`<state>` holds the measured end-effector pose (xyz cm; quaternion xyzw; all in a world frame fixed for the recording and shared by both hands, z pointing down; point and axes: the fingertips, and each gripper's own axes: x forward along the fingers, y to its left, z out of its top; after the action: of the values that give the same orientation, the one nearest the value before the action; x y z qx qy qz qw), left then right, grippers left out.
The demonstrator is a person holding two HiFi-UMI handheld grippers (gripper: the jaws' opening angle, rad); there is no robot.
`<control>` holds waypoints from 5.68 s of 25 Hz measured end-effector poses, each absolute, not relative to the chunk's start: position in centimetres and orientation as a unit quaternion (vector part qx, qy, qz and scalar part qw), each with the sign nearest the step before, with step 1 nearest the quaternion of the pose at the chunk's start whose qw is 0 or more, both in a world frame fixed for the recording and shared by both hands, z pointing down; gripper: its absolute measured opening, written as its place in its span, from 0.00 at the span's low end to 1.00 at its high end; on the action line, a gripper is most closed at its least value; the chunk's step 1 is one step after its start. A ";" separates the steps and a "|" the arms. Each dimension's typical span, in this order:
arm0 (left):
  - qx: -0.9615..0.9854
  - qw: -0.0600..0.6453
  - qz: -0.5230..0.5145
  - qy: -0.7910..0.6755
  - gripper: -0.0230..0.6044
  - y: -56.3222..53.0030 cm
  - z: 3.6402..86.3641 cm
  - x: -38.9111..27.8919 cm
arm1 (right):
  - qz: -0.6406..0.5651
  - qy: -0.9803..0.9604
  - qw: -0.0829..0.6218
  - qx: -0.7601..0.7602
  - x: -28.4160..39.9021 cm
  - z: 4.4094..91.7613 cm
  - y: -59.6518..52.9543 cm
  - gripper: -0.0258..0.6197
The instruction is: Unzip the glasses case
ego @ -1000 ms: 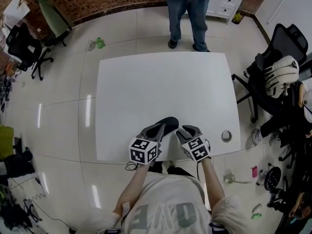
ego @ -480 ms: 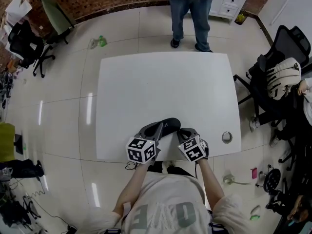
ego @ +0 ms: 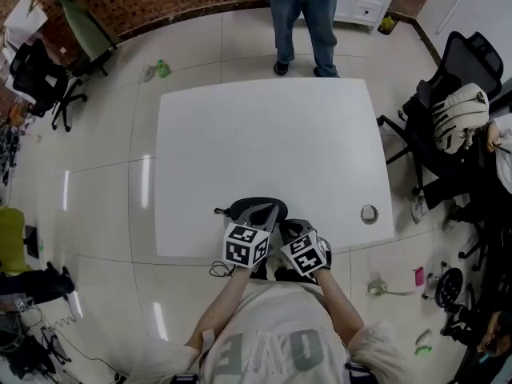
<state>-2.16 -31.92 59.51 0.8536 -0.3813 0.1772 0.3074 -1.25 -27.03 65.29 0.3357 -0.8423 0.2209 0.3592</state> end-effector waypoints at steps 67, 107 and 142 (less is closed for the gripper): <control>0.844 0.316 0.147 -0.407 0.04 -32.9 58.3 -4.2 | 0.184 -0.851 0.358 0.338 -3.7 64.8 -28.5 0.04; 0.852 0.264 0.222 -0.393 0.04 -31.3 60.2 -2.8 | 0.198 -0.852 0.370 0.313 -2.0 64.8 -24.9 0.04; 0.833 0.262 -0.043 -0.485 0.04 -32.1 53.9 -7.4 | 0.237 -0.865 0.113 0.426 3.4 54.6 -31.8 0.04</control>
<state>-7.37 -32.11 53.90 0.8332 -0.4850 -0.0427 0.2623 3.40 -31.80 54.65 0.4263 -0.8655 0.2373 0.1134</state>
